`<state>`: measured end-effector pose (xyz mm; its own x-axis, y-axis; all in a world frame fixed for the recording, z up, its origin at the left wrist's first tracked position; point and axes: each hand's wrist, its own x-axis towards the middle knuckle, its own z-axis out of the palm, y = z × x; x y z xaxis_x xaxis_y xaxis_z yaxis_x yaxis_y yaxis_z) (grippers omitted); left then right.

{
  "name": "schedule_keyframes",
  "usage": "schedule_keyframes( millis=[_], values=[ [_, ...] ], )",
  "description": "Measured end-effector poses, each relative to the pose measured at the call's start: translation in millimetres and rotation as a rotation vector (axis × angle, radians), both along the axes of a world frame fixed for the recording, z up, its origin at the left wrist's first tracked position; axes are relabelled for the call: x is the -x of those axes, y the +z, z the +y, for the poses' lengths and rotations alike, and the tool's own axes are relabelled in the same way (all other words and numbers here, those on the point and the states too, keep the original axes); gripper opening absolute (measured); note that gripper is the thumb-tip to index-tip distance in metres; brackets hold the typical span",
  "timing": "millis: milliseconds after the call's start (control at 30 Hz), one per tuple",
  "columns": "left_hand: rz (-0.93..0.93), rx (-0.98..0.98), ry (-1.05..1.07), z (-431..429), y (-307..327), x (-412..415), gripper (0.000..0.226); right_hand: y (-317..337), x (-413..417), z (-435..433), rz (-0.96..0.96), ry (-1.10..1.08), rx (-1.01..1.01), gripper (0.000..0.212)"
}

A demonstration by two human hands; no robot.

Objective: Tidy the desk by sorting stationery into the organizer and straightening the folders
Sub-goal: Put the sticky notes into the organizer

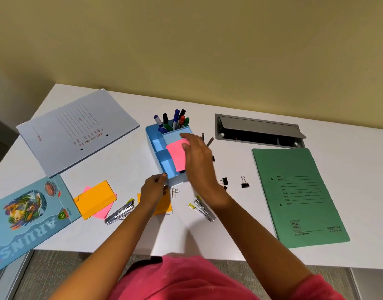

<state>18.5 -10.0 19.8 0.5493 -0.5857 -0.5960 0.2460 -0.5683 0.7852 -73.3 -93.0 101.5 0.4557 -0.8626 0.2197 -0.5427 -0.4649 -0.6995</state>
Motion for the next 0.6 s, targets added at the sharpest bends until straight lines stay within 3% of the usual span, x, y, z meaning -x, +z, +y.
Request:
schedule_keyframes(
  millis=[133, 267, 600],
  values=[
    [-0.018, 0.017, -0.007, 1, 0, 0, 0.030, -26, -30, -7, 0.362, 0.115, 0.068, 0.040],
    [-0.045, 0.018, -0.026, 1, -1, -1, 0.021, -49, -41, -12, 0.560, 0.138, 0.103, 0.044],
    [-0.004, 0.005, -0.016, 1, 0, -4, 0.018, -67, -46, -20, 0.628, 0.177, 0.133, 0.040]
  ],
)
